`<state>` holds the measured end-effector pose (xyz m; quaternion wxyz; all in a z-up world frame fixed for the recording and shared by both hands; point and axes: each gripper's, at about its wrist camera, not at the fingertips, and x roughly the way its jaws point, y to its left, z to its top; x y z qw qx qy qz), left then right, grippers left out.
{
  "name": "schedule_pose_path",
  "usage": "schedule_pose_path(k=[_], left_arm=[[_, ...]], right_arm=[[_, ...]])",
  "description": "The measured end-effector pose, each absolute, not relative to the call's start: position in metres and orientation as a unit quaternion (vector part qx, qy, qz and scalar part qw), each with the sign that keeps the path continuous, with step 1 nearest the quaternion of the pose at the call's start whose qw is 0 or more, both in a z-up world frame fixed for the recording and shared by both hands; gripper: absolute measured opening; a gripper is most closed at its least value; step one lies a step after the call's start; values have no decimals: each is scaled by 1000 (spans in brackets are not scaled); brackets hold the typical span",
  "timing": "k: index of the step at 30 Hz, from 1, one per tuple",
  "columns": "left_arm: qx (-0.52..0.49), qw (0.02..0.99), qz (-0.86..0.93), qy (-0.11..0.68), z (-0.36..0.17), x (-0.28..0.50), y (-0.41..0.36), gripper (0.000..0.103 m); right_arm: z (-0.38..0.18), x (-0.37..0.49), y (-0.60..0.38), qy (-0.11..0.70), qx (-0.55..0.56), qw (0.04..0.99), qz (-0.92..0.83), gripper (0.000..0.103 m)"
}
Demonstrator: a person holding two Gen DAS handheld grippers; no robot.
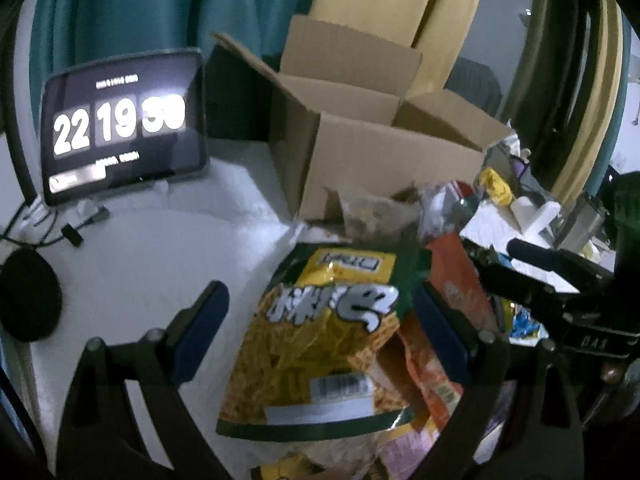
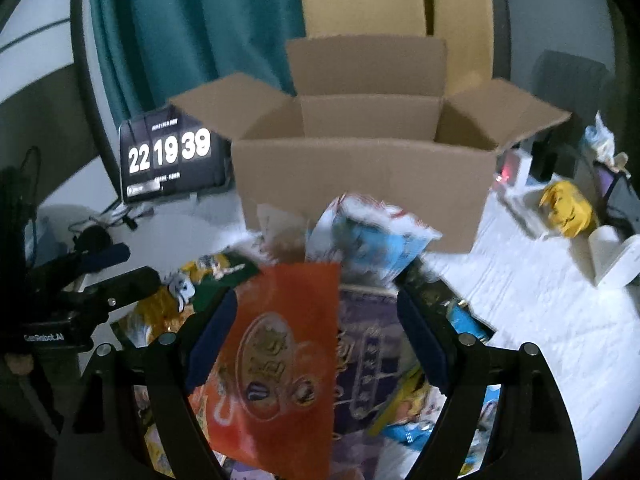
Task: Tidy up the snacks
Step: 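Grasp the orange snack bag with the right tool while the left grasps the yellow-green crisp bag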
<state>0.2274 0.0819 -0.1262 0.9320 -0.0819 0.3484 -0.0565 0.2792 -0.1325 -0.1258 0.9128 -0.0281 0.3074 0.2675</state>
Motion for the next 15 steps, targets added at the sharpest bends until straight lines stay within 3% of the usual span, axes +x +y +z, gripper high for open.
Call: schedule_pose_path(k=[15], left_arm=[[-66, 910, -70, 403, -166, 238, 82, 92]], right_arm=[[-173, 278, -99, 372, -44, 888, 269, 85]])
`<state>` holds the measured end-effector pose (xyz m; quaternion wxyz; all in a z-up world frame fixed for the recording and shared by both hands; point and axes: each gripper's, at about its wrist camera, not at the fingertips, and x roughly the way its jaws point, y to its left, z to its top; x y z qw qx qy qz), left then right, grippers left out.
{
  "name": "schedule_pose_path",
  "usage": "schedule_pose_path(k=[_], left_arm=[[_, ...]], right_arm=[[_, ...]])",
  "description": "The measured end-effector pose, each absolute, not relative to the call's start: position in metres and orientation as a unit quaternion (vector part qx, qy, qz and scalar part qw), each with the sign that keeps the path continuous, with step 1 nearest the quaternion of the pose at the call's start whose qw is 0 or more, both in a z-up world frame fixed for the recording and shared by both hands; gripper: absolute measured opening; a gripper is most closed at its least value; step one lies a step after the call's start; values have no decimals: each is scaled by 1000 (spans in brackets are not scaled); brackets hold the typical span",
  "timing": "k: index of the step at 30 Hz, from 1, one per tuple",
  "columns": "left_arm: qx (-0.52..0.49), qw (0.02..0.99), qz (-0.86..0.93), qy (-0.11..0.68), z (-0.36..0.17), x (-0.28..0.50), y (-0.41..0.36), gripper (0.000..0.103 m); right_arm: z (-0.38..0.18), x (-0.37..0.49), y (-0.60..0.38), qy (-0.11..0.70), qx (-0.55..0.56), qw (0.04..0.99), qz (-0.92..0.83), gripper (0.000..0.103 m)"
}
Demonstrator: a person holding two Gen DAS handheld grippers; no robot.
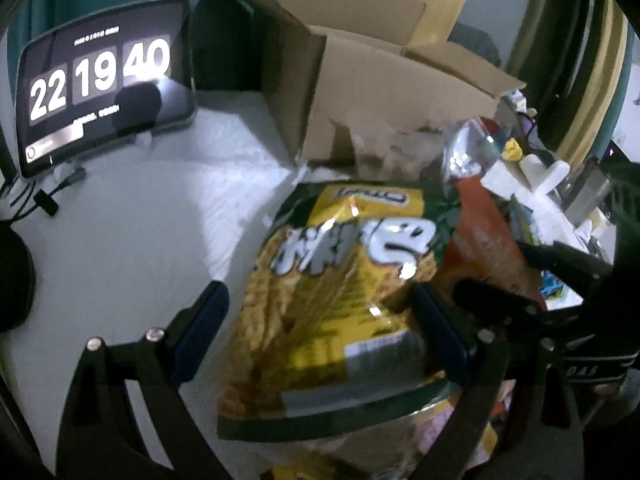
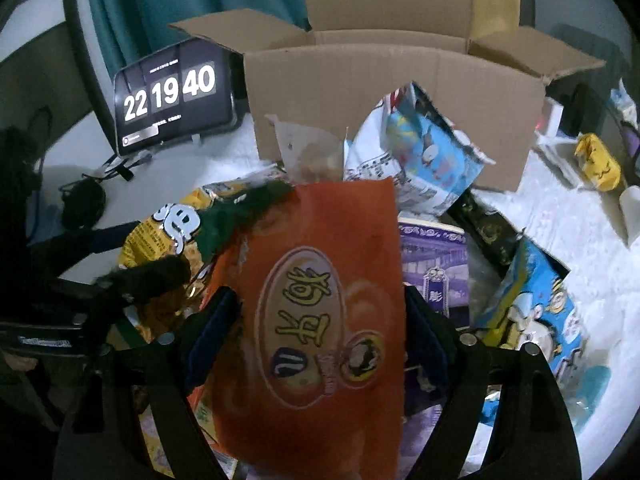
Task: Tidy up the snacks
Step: 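Grasp the orange snack bag with the right tool while the left grasps the yellow-green crisp bag, then lift both bags over the box and release them inside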
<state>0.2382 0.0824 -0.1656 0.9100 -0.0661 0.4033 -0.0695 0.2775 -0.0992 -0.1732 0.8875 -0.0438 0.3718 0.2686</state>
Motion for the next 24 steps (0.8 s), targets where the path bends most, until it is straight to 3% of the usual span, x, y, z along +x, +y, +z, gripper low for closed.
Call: schedule_pose_path(k=[1, 4, 6, 8, 10, 14, 24], left_arm=[[-67, 910, -75, 403, -167, 238, 83, 85], [-54, 912, -81, 398, -167, 237, 79, 80], [-50, 914, -84, 394, -165, 235, 77, 75], [-44, 916, -87, 390, -162, 232, 74, 66], [-39, 918, -84, 386, -158, 230, 70, 55], [-44, 922, -85, 376, -147, 224, 69, 50], [-43, 933, -71, 350, -122, 213, 57, 41]], right_arm=[[-173, 277, -98, 370, -48, 889, 267, 85], [-175, 274, -93, 367, -63, 889, 267, 77], [-174, 272, -90, 365, -72, 887, 275, 67], [-173, 269, -86, 362, -84, 884, 284, 47], [-171, 266, -84, 361, -92, 881, 292, 38], [-162, 260, -86, 347, -98, 882, 303, 32], [-135, 256, -114, 317, -82, 894, 306, 31]])
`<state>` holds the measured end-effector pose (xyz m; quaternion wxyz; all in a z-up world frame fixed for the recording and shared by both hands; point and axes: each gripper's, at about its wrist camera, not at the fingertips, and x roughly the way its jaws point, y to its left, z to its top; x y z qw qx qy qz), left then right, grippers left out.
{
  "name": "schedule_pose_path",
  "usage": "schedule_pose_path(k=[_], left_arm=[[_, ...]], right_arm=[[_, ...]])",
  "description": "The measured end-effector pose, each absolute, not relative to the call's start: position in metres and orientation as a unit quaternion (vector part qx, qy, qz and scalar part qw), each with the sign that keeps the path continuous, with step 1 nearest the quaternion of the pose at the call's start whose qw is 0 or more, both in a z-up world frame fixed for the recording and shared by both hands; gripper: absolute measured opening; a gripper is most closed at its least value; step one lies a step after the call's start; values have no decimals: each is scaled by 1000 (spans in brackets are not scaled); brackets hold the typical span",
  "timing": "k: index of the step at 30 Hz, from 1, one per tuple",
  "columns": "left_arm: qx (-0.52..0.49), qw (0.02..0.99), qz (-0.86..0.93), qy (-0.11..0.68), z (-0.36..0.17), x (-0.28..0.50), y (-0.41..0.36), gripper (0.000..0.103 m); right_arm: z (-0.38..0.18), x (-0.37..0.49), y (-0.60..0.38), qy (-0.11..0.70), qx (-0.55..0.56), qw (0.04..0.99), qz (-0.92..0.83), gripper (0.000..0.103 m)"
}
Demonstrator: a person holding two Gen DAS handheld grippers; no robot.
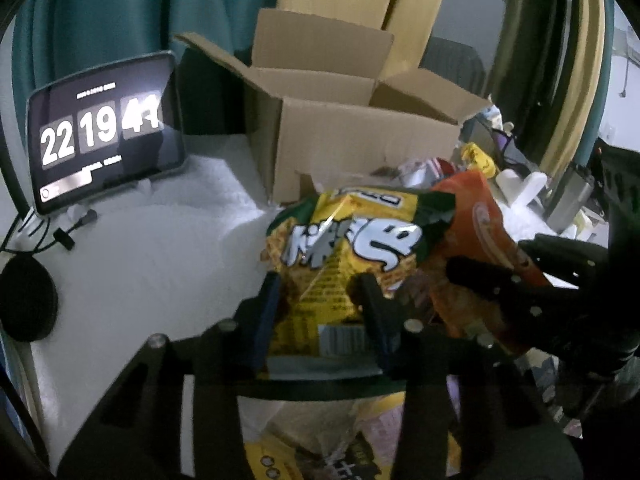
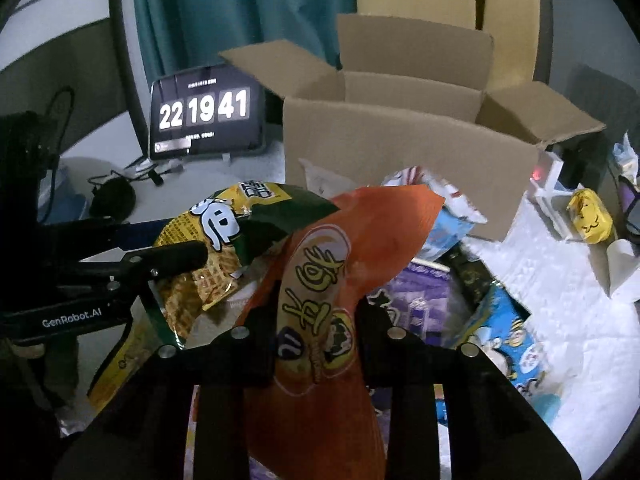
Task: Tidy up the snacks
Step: 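Lift both bags over the box and release them inside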
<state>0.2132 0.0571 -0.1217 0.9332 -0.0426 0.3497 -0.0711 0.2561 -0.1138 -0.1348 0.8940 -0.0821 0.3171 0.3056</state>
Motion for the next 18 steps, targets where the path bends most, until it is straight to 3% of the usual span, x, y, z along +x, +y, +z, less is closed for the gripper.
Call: schedule_pose_path(k=[18], left_arm=[[-42, 953, -56, 295, -68, 220, 36, 37]], right_arm=[[-84, 276, -164, 261, -60, 916, 298, 31]])
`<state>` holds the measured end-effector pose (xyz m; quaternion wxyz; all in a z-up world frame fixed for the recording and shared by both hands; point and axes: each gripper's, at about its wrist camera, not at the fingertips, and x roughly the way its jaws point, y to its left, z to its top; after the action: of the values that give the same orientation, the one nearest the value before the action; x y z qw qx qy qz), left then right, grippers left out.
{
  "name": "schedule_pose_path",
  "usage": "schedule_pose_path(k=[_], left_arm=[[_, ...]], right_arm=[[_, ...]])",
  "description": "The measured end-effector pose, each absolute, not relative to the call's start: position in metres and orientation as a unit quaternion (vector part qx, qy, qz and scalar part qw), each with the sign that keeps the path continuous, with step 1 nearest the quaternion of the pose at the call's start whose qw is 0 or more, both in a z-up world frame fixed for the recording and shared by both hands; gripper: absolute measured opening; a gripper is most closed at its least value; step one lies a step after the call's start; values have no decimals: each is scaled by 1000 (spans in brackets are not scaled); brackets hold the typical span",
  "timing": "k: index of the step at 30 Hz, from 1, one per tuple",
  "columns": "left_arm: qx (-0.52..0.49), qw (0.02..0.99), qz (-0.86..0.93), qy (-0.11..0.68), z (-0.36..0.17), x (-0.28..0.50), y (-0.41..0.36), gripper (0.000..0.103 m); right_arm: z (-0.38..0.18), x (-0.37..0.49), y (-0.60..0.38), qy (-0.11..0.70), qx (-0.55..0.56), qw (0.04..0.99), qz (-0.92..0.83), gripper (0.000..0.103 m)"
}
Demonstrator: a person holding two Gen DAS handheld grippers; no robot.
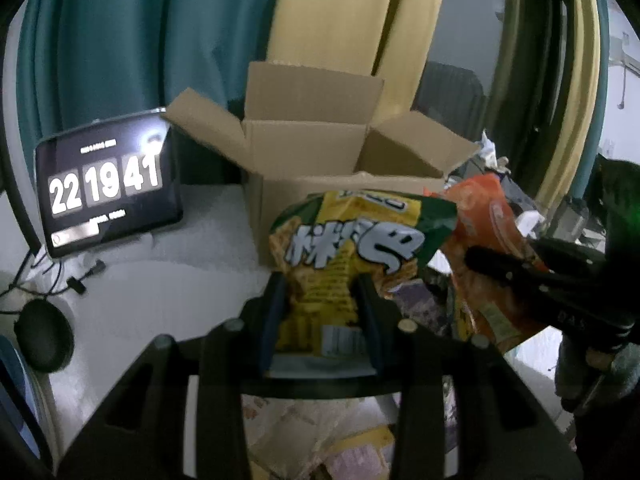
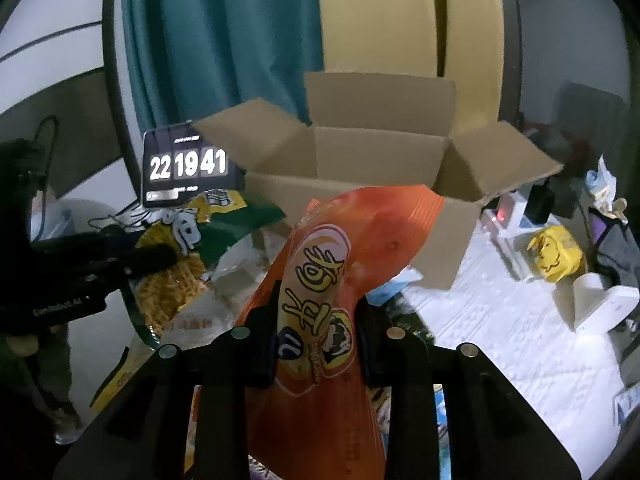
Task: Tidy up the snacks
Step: 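Lift both bags over the box and release them inside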
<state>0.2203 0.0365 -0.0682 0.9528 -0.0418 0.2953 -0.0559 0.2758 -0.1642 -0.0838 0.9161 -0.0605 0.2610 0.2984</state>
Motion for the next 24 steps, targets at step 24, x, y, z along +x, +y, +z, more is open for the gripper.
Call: schedule_pose_path(k=[24], left_arm=[[-27, 966, -52, 251, -29, 291, 27, 37]], right_arm=[[-41, 347, -184, 223, -52, 934, 274, 31]])
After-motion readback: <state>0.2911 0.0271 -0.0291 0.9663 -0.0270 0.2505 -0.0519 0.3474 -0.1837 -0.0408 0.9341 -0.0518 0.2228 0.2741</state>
